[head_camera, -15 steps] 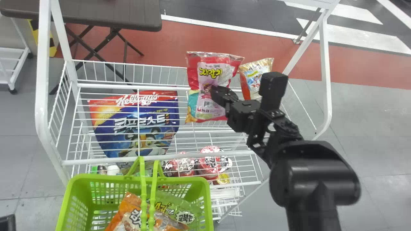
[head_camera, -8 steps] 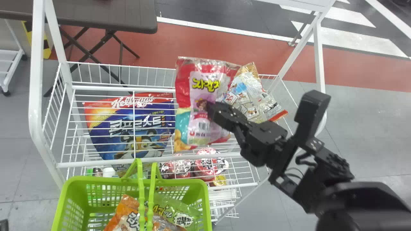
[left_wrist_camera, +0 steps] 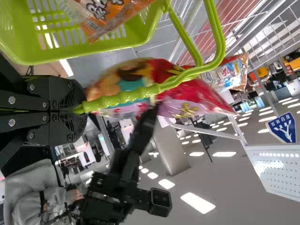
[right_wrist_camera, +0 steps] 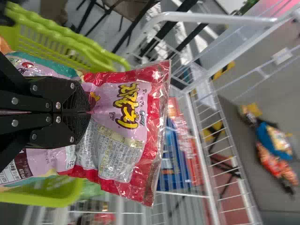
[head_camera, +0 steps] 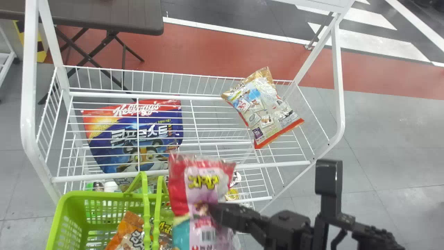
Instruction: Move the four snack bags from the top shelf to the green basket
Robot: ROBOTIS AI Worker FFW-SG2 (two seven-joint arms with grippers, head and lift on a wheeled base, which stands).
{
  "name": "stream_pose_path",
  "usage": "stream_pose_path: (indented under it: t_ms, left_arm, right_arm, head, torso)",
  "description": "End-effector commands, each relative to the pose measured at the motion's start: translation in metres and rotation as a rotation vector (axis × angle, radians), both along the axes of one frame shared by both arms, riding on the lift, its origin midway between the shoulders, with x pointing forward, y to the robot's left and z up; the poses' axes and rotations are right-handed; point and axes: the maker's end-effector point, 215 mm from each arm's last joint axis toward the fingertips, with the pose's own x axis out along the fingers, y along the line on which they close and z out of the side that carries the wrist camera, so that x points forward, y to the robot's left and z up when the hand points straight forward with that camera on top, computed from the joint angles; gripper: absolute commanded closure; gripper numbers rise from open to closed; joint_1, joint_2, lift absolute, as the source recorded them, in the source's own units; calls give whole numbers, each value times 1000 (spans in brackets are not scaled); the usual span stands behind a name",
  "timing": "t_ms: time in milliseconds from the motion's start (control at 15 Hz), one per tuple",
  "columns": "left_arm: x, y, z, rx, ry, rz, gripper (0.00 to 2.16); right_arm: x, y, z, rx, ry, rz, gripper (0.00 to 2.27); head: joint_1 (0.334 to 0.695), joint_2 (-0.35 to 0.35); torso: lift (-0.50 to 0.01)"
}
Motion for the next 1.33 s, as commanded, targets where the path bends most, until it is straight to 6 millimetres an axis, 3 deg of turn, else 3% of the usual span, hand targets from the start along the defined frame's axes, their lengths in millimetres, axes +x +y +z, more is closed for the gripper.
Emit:
stream_pose_path:
  t_ms: [0, 133, 600, 800, 867, 933, 1000, 1067, 1267]
  left_arm:
    - [0, 0, 1, -2, -3, 2, 1133]
    - [1, -3, 1, -4, -2, 1, 1133]
    - [-6, -12, 1, 0, 0, -20, 1133]
    - [-7, -11, 2, 1, -2, -23, 1133]
    - [-7, -11, 1, 1, -3, -21, 1133]
    - [-7, -12, 1, 2, -3, -23, 1133]
    - [-7, -12, 2, 0, -3, -23, 1133]
    - [-7, -12, 2, 0, -3, -23, 1133]
    - [-7, -14, 3, -2, -4, -22, 1133]
  right_arm:
    - [-18, -10, -22, -12, 74, -20, 2189]
    - [-30, -4, -39, 23, 124, -9, 2189]
    - [-44, 82, -49, 178, 155, 128, 2186]
    - [-34, 84, -56, 200, 133, 117, 2169]
    - [-33, 78, -60, 202, 141, 108, 1953]
    - [-32, 70, -62, 194, 144, 97, 1420]
    - [-31, 60, -65, 178, 146, 81, 545]
    - [-34, 50, -67, 171, 166, 69, -1]
    - [-48, 26, -58, 209, 243, 57, 43]
  head:
    - [695, -350]
    - [695, -350]
    - [695, -350]
    - [695, -273]
    - [695, -260]
    - [695, -256]
    - [695, -259]
    - [695, -286]
    - [695, -350]
  torso:
    - [0]
    - [0]
    - [0]
    - [0]
    - [0]
    - [0]
    - [0]
    - [0]
    - [0]
